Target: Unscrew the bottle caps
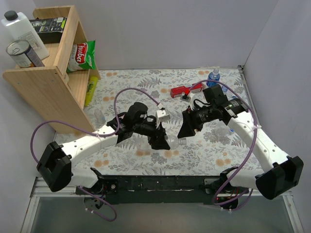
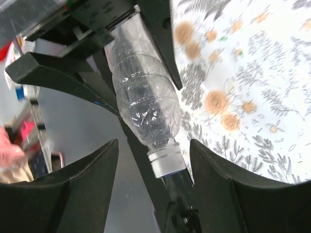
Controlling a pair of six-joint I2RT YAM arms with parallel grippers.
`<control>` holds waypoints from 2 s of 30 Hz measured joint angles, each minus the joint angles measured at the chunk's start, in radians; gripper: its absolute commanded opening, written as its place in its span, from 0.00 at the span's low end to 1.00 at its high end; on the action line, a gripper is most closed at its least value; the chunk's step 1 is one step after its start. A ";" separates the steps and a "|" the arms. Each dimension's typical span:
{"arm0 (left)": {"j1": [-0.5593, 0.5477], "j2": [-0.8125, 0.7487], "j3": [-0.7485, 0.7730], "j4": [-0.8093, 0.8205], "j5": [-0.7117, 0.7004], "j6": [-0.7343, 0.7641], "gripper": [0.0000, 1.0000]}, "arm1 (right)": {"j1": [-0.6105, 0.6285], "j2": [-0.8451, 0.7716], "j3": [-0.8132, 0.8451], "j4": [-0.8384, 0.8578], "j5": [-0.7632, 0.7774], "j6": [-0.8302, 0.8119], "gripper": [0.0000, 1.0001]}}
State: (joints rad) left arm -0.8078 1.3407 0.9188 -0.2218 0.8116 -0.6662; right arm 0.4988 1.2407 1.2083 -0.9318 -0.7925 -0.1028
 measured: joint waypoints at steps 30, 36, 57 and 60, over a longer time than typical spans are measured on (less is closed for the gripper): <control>0.034 -0.341 -0.178 0.305 -0.622 -0.150 0.20 | 0.053 -0.167 -0.351 1.153 0.432 0.940 0.59; 0.034 -0.341 -0.179 0.306 -0.632 -0.151 0.20 | 0.066 -0.146 -0.351 1.167 0.439 0.946 0.58; 0.034 -0.365 -0.193 0.315 -0.648 -0.153 0.30 | 0.080 -0.107 -0.351 1.190 0.439 0.974 0.02; 0.034 -0.367 -0.193 0.320 -0.647 -0.153 0.55 | 0.079 -0.106 -0.352 1.199 0.437 0.974 0.01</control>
State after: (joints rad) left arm -0.7734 0.9737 0.7258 0.0978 0.1642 -0.8192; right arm 0.5777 1.1343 0.8562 0.2672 -0.3557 0.8711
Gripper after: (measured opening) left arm 0.616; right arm 0.320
